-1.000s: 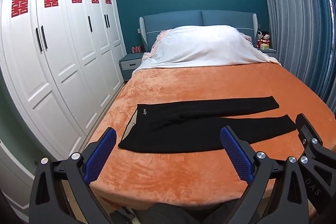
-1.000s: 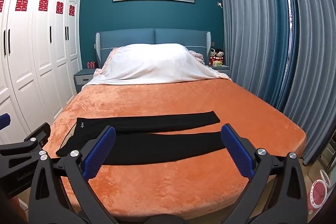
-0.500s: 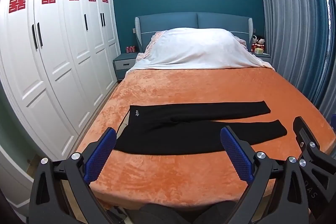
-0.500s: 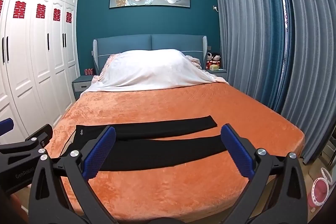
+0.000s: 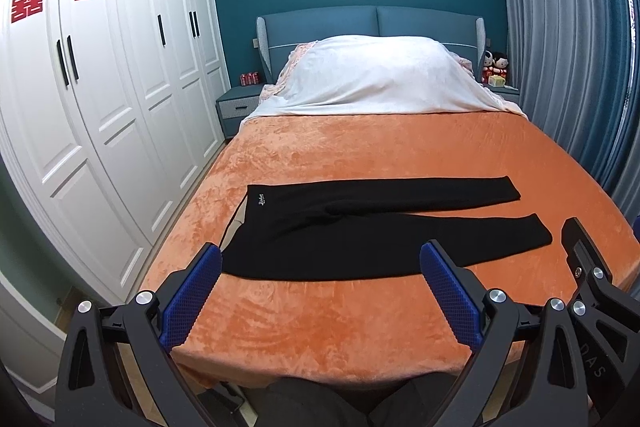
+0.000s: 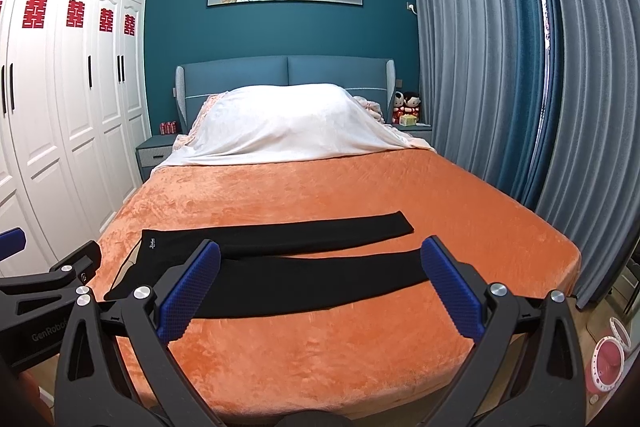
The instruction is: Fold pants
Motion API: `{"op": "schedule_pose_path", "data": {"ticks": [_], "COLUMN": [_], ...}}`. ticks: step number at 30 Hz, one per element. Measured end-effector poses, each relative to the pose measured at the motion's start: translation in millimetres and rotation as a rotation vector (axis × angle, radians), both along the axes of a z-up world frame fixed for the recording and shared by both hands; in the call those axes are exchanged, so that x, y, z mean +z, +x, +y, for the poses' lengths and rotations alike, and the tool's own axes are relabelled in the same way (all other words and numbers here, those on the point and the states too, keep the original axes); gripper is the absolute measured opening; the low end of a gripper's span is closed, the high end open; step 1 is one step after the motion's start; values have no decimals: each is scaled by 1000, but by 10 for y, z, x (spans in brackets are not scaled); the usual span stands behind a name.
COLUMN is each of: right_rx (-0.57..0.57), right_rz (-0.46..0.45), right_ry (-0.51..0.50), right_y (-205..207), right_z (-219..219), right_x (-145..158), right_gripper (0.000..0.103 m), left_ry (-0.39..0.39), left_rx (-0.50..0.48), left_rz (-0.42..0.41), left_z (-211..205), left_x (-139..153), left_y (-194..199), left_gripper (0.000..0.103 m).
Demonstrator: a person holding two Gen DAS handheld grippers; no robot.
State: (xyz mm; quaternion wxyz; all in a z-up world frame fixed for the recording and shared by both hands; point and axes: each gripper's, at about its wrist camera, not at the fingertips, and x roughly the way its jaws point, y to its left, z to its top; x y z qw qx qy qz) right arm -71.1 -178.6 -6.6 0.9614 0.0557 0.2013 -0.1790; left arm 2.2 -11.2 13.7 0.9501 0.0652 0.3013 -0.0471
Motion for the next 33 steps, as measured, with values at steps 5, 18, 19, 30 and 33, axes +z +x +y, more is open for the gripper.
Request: {"op": "schedule_pose_path", "data": {"ticks": [5, 18, 19, 30, 33], "right_rx": [0, 7, 7, 8, 7], "right_rz": [17, 59, 61, 63, 65], "right_ry": [3, 19, 19, 20, 19], "right_y": [33, 186, 195, 250, 255], "right_z": [0, -32, -35, -57, -56], "right_x": [-51, -189, -191, -184, -186], "right_gripper": [98, 98, 98, 98, 98], "left_ry": [3, 19, 20, 22, 23], "left_rx": [1, 0, 0, 0, 1], "left_rz": [14, 57, 58, 56, 58], "left_z": [-14, -49, -49, -65, -62], "left_x": [-102, -256, -261, -269, -259], "left_y": [40, 185, 188, 206, 203], "left_gripper": [98, 98, 98, 98, 98]}}
